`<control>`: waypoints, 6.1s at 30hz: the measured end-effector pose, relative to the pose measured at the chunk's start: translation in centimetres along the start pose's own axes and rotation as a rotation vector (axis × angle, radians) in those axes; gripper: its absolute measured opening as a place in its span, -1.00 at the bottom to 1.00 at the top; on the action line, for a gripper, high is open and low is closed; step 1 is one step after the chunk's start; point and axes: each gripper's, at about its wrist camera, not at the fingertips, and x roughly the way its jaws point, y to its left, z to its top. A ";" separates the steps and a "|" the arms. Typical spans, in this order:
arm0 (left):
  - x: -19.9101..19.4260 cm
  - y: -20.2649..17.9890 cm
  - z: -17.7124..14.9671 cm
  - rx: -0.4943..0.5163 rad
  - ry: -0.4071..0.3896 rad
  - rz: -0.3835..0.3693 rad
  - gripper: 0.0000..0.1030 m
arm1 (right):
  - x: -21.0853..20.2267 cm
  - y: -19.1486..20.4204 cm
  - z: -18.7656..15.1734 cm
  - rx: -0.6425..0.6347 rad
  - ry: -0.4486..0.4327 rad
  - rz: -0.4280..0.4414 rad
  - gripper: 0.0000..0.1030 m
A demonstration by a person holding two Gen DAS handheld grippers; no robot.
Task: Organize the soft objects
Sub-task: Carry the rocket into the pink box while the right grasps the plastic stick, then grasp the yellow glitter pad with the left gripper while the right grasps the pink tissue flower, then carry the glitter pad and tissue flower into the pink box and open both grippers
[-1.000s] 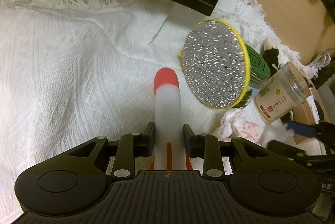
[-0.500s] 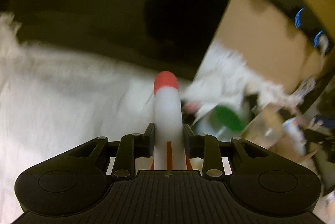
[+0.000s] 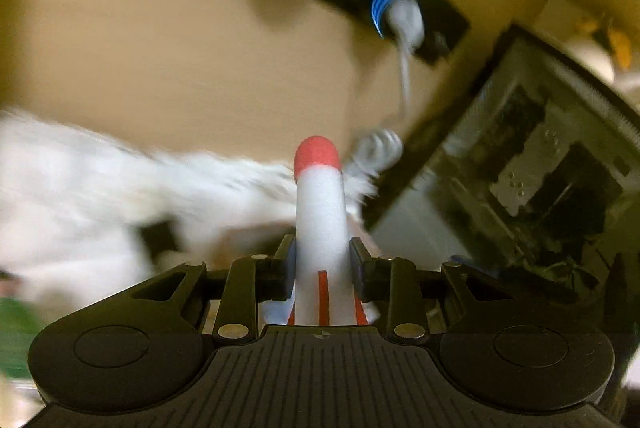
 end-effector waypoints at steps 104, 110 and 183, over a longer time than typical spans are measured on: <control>-14.0 18.7 -12.1 -0.271 -0.063 0.424 -0.65 | 4.8 25.1 -7.9 -0.232 0.235 0.445 -0.03; -15.1 19.2 -12.5 -0.302 -0.067 0.410 -0.65 | 6.2 24.8 -7.1 -0.217 0.292 0.461 -0.70; -15.0 13.7 -15.0 -0.222 -0.080 0.478 -0.43 | 25.3 -3.8 1.6 0.192 0.639 -0.208 -0.61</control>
